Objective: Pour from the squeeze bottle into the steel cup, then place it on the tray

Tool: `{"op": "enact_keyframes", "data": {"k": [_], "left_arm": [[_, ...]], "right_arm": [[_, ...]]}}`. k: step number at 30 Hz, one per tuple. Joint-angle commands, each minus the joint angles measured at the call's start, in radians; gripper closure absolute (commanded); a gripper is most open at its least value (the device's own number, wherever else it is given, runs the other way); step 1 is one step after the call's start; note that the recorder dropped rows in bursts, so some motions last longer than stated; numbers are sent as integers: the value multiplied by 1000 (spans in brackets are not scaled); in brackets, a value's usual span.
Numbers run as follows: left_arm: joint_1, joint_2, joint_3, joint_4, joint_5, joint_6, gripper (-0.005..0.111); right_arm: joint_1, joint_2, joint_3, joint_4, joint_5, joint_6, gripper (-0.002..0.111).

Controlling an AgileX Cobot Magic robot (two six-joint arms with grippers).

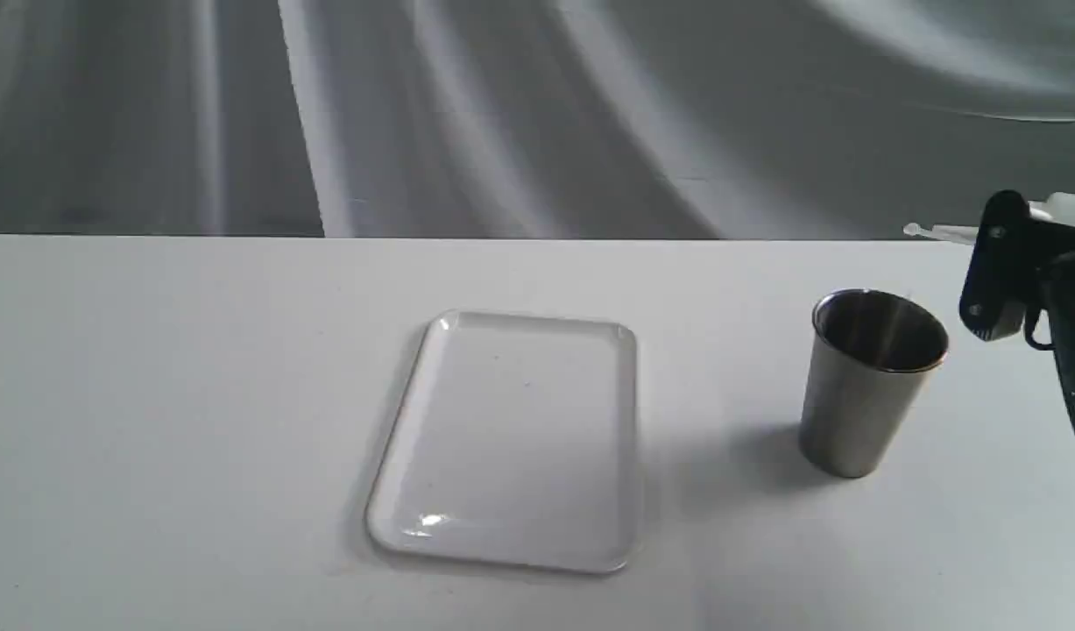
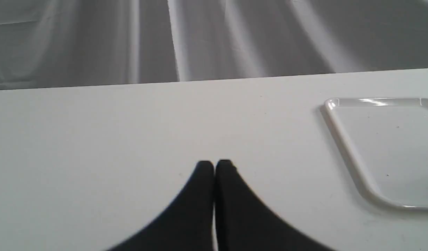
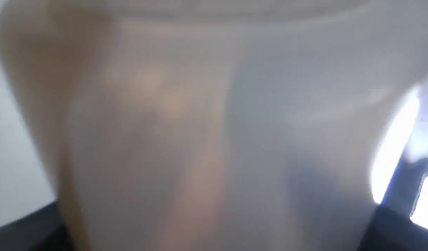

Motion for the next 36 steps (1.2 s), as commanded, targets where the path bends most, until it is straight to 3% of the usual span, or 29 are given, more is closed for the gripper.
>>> {"op": "enact_keyframes", "data": {"k": [1,18,36], "left_arm": [[2,-3,4,-1,-8,-5,107],[2,-3,4,-1,-8,-3,107],[2,-3,4,-1,-8,-3,107]], "right_arm": [[-20,-7,18,-23,-45,50,108],[-41,-9,58,-18,-83,236,108],[-54,-104,58,-18,-136,775,108]]}}
